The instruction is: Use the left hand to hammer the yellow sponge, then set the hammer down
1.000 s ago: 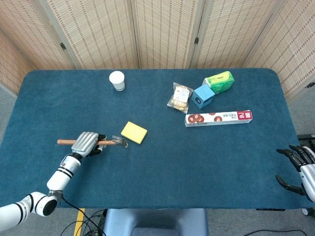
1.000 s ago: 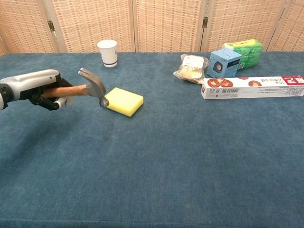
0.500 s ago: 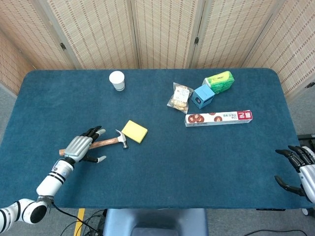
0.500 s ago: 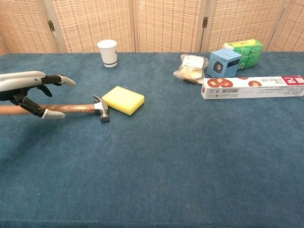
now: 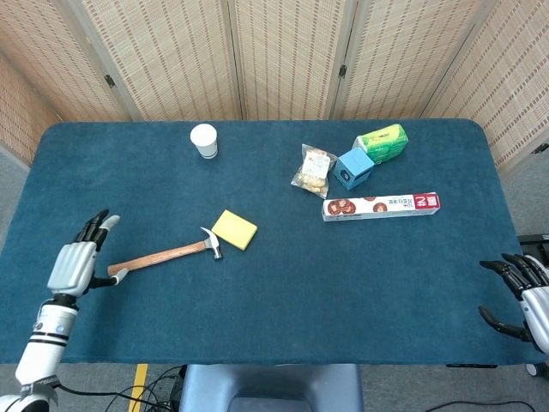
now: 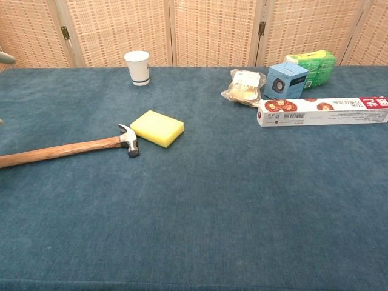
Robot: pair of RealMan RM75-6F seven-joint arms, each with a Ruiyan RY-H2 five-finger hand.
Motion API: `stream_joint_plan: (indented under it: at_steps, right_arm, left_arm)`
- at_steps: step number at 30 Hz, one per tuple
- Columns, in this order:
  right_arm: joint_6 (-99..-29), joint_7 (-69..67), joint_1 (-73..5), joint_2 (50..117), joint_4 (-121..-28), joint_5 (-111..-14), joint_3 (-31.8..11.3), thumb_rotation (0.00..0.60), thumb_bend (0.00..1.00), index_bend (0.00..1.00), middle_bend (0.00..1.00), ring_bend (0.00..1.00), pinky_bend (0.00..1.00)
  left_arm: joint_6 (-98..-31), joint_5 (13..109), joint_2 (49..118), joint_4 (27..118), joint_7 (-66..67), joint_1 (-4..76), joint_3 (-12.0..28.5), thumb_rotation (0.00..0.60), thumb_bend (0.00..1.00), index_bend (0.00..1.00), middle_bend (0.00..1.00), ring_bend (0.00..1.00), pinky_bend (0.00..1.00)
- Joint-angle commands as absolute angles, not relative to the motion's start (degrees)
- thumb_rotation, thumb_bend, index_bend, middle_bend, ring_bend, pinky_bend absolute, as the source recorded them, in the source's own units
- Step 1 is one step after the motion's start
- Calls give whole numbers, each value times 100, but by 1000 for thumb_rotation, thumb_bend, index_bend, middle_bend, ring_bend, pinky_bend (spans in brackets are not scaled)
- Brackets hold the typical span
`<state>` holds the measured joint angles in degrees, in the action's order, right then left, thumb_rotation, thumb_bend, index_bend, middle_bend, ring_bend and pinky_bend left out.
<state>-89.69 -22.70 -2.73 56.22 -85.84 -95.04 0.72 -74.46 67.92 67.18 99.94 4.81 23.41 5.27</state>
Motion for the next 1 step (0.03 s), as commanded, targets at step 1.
stream_joint_plan:
  at_steps: [1]
  right_arm:
    - [-8940, -2281, -296, 5626, -8596, -9518, 74, 600, 192, 207, 263, 117, 120]
  left_arm:
    - [-8056, 6900, 6578, 10263, 587, 1806, 358, 600, 259, 137, 14, 4, 213]
